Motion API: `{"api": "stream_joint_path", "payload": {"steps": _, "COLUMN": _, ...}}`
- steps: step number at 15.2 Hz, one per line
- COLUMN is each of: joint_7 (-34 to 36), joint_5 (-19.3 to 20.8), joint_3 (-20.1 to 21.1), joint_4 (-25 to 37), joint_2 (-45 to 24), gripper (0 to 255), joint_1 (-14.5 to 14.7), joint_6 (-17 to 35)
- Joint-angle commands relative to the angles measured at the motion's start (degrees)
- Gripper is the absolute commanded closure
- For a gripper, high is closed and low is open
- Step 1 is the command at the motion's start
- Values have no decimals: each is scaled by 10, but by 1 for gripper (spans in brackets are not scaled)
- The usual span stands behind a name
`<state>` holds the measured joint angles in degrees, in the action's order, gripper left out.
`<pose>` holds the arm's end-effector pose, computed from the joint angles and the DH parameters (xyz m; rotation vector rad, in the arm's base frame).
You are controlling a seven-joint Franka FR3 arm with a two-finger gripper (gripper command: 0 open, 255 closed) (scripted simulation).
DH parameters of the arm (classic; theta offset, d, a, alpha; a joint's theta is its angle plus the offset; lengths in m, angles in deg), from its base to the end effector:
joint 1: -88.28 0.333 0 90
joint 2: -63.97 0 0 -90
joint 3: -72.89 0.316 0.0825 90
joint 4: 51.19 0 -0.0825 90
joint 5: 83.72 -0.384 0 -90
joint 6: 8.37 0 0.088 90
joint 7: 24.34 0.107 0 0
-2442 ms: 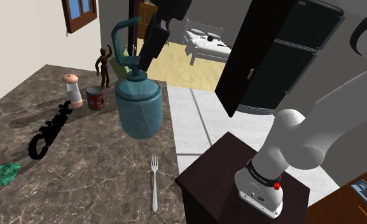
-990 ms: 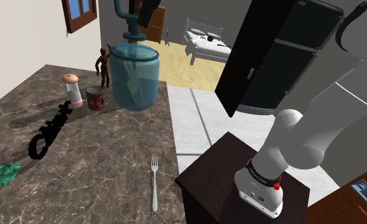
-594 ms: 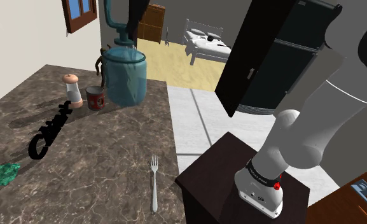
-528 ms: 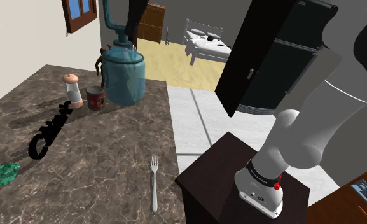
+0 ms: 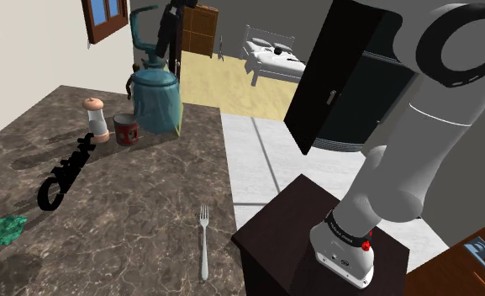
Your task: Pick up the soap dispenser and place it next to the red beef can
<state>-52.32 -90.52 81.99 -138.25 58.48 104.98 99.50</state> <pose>0.5497 0.2701 0.6264 -2.6803 -1.3191 -0.4073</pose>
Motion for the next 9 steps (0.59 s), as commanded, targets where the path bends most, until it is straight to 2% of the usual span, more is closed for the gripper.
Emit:
{"api": "stream_joint_path", "payload": {"steps": 1, "joint_7": -16, "joint_5": 0, "joint_3": -6, "joint_4": 19, "joint_2": -30, "gripper": 255, "joint_1": -7, "joint_6": 9}}
{"api": "stream_joint_path", "payload": {"steps": 9, "joint_7": -66, "joint_5": 1, "joint_3": -24, "joint_4": 156, "joint_2": -176, "gripper": 255, "joint_1": -33, "joint_6": 10}}
